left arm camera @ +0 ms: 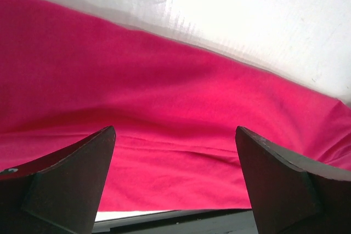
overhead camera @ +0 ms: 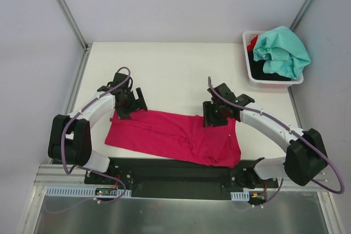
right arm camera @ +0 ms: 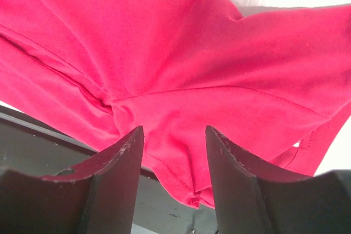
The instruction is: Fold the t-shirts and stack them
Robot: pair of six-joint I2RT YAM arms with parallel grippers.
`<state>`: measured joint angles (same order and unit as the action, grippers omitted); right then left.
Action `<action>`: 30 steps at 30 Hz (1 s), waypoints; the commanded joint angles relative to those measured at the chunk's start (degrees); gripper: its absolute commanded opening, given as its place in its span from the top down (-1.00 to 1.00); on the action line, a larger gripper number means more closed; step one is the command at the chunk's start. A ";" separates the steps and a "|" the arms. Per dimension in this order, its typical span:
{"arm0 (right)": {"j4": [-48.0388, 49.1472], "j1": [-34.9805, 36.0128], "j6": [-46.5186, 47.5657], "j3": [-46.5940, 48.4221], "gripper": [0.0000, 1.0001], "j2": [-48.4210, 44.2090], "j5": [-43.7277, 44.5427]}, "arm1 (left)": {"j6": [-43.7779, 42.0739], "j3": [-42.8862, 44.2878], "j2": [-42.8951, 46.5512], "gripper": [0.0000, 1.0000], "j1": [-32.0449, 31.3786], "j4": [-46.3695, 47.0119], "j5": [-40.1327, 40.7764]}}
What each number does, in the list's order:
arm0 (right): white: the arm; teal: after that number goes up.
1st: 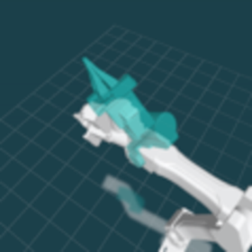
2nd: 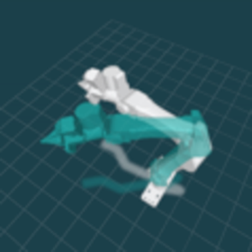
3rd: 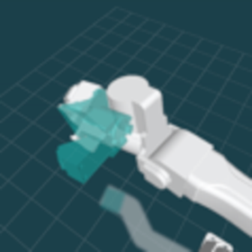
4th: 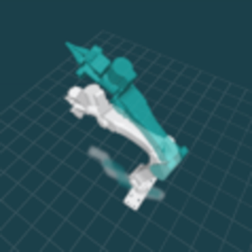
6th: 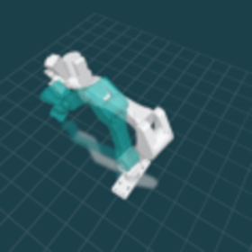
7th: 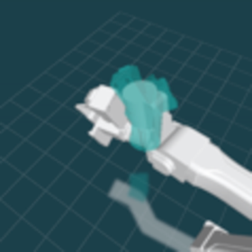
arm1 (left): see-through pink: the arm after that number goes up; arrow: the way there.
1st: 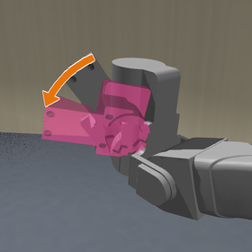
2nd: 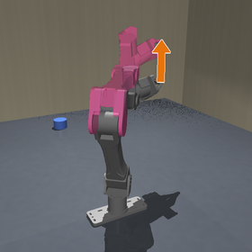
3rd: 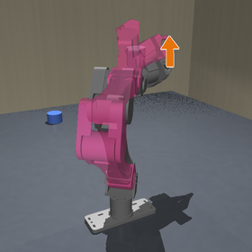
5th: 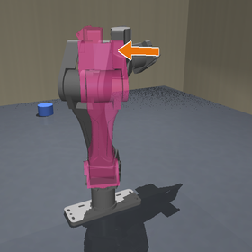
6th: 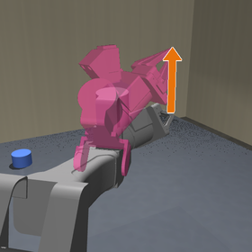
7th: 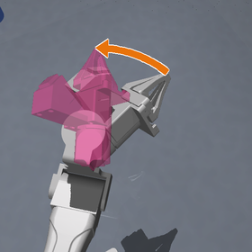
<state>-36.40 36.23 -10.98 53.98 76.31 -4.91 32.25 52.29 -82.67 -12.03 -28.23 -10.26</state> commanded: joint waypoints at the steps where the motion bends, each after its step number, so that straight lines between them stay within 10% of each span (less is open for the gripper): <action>1: 2.83 -0.28 -1.15 -0.01 -0.04 0.33 -0.45 | 2.55 -2.45 -1.96 -0.82 -0.36 4.50 0.85; 30: 10.56 -12.32 -2.99 -3.09 0.02 12.02 -1.51 | 8.80 -13.97 11.31 -0.83 0.08 2.74 11.22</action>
<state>-27.00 25.67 -13.52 49.65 88.88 -7.55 41.19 37.15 -71.77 -11.94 -23.40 -2.24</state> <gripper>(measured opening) 0.492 0.916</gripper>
